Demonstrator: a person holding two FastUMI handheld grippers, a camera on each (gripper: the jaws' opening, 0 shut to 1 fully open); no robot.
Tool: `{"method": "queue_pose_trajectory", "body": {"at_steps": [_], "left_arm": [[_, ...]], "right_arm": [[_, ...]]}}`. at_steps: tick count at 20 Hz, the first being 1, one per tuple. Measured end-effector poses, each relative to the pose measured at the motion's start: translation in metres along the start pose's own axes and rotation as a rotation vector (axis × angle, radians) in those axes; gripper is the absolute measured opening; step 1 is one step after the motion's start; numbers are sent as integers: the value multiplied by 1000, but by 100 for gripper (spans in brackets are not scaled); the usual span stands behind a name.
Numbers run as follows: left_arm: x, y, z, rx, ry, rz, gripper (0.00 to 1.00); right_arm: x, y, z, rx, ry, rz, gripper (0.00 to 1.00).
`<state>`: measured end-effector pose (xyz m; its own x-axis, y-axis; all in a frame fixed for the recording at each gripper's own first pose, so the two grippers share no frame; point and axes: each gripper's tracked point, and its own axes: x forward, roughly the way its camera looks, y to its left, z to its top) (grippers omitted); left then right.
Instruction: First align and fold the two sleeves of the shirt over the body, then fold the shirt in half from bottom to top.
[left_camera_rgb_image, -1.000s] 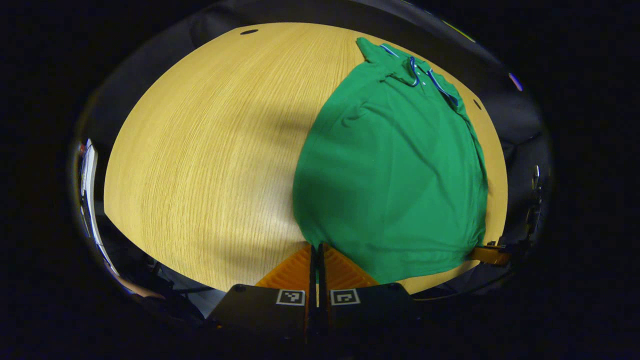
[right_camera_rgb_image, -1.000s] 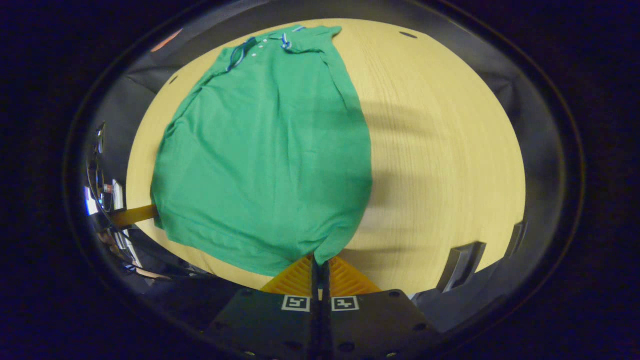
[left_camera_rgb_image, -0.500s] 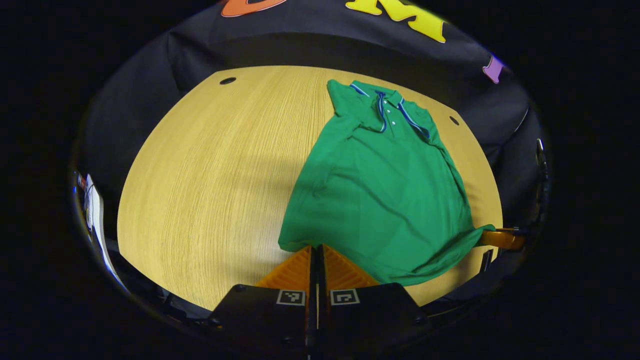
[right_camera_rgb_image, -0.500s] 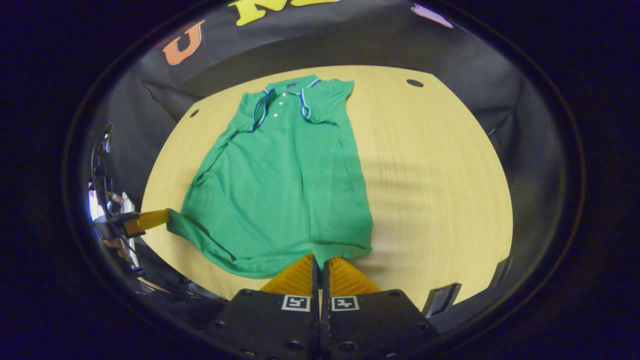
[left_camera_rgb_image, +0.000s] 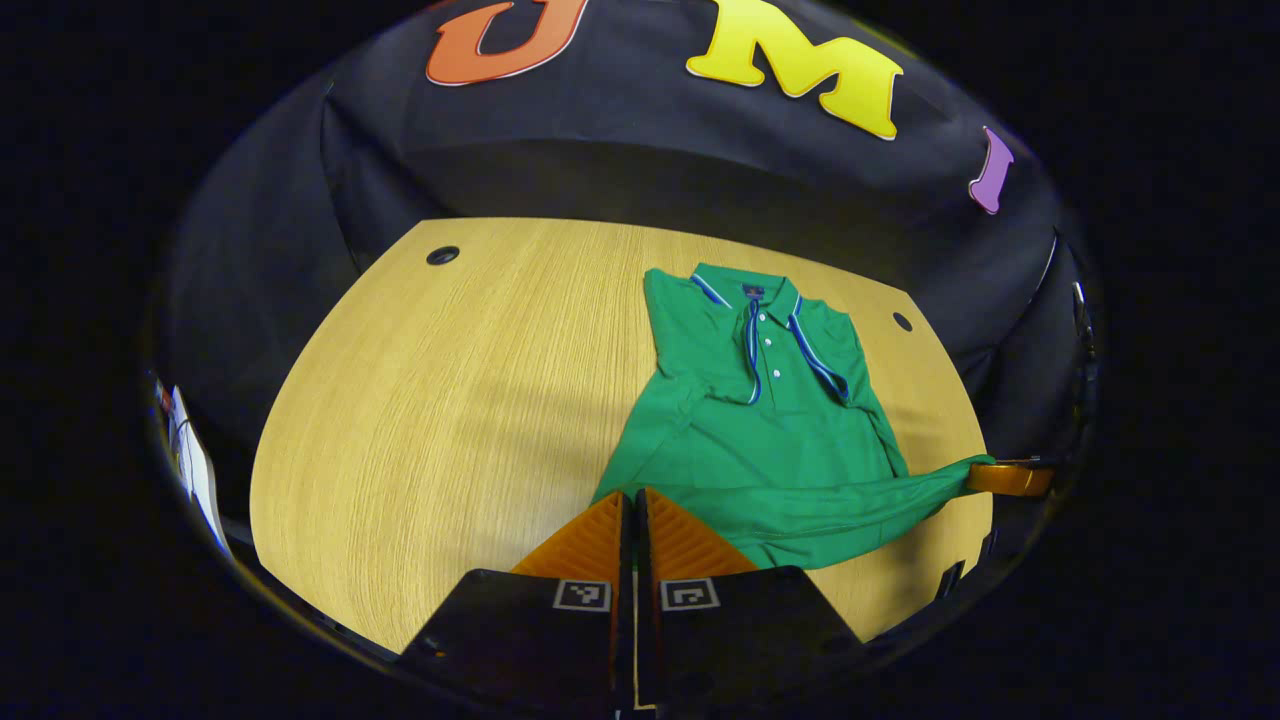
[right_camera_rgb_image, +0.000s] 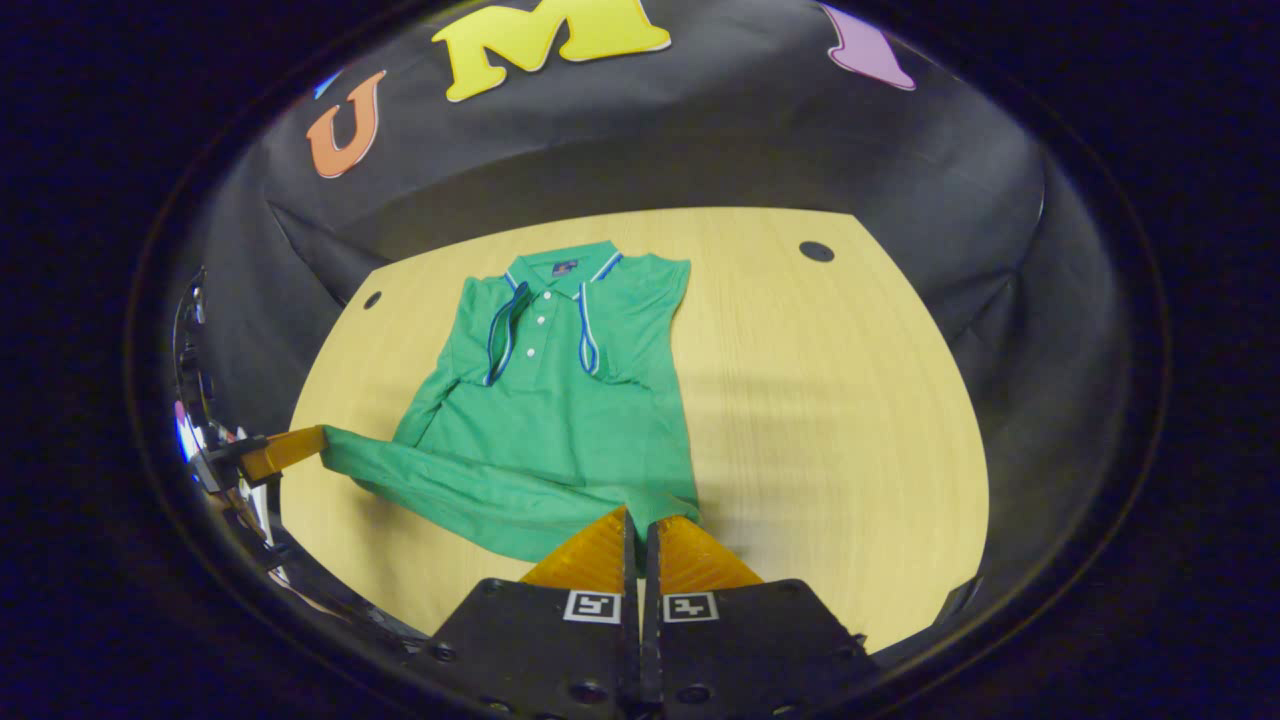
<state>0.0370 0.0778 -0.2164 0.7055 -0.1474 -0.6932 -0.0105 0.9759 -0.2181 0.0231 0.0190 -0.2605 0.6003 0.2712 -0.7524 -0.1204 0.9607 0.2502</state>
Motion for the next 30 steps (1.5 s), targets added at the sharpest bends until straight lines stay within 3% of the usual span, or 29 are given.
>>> {"method": "queue_pose_trajectory", "body": {"at_steps": [13, 18, 21, 23, 24, 25, 27, 28, 30], "left_arm": [[60, -12, 157, 57, -285, 56, 4], [91, -22, 200, 105, -371, 70, 4], [111, -17, 220, 165, -410, 137, 5], [124, -17, 228, 191, -421, 146, 7], [131, -22, 225, 183, -406, 116, 11], [135, -23, 223, 175, -400, 113, 40], [136, -22, 214, 147, -373, 120, 99], [136, -23, 211, 133, -360, 120, 97], [129, -25, 207, 104, -352, 124, 98]], "right_arm": [[38, 20, 195, -67, -272, -8, 1], [79, 8, 242, -150, -384, -56, 0], [105, -6, 271, -163, -446, -86, 0], [118, -17, 276, -174, -434, -105, 8], [125, -22, 277, -174, -426, -113, 33], [129, -24, 278, -176, -424, -110, 41], [122, -29, 267, -189, -404, -111, 76], [119, -29, 263, -188, -399, -106, 94], [109, -30, 257, -185, -395, -101, 98]]}}
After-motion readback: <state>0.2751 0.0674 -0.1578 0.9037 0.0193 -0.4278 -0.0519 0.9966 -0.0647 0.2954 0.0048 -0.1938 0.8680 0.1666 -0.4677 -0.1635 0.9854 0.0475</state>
